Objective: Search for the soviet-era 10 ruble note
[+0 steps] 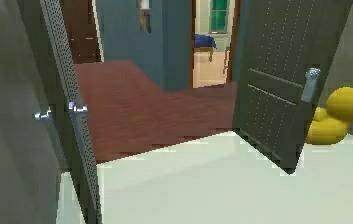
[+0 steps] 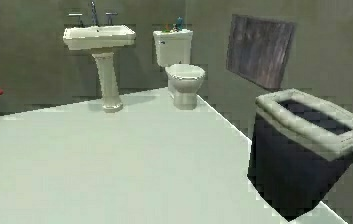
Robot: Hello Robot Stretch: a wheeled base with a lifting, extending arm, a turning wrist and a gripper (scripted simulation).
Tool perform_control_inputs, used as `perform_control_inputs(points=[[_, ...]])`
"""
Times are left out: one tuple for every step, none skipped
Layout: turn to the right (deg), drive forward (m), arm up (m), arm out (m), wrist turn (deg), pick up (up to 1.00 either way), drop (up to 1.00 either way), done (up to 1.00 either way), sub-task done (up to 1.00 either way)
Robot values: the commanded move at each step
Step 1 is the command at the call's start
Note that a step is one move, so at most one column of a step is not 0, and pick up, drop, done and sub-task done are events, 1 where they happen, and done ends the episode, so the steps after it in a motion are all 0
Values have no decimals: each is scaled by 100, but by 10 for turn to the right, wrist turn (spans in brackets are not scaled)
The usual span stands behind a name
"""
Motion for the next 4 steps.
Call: perform_control_inputs(points=[[60,0,0,0,0,0,0,0,0],[0,100,0,0,0,0,0,0,0],[30,0,0,0,0,0,0,0,0],[0,100,0,0,0,0,0,0,0]])
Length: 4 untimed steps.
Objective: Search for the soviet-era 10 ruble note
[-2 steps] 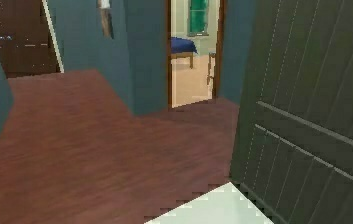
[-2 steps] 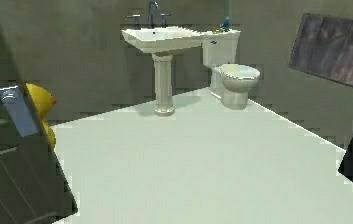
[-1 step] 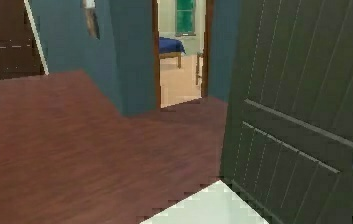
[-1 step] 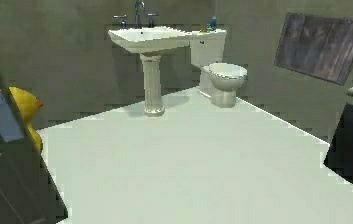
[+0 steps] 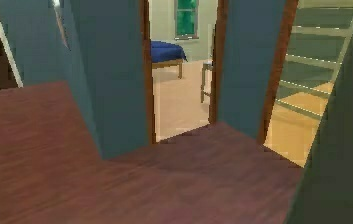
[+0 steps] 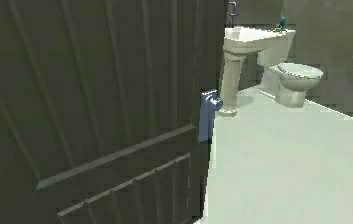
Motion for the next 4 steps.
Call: perform_control_inputs(points=[[0,45,0,0,0,0,0,0,0],[30,0,0,0,0,0,0,0,0],[0,100,0,0,0,0,0,0,0],[60,0,0,0,0,0,0,0,0]])
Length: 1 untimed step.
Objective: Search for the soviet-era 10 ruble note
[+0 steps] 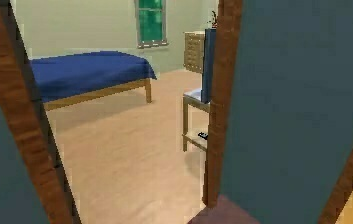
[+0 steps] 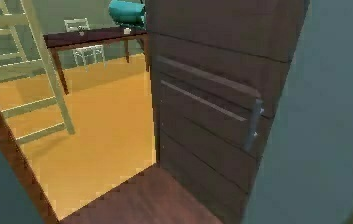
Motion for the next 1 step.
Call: perform_control_inputs(points=[[0,65,0,0,0,0,0,0,0]])
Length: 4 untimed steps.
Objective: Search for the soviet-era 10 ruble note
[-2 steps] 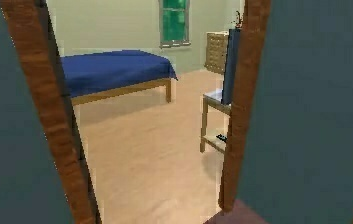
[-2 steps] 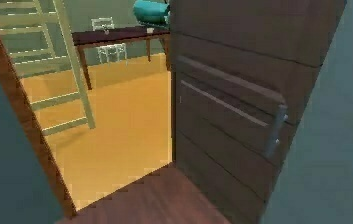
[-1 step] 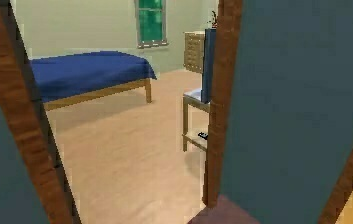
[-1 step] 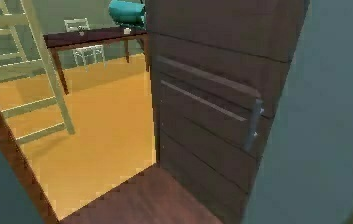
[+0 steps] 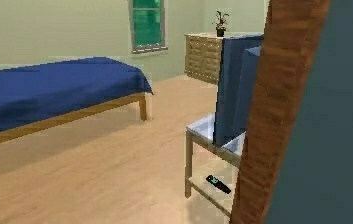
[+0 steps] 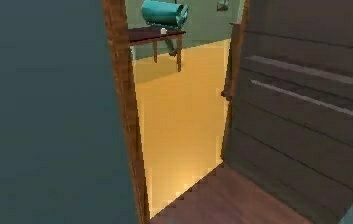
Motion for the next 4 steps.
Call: perform_control_inputs(points=[[-210,0,0,0,0,0,0,0,0],[0,100,0,0,0,0,0,0,0],[0,25,0,0,0,0,0,0,0],[450,0,0,0,0,0,0,0,0]])
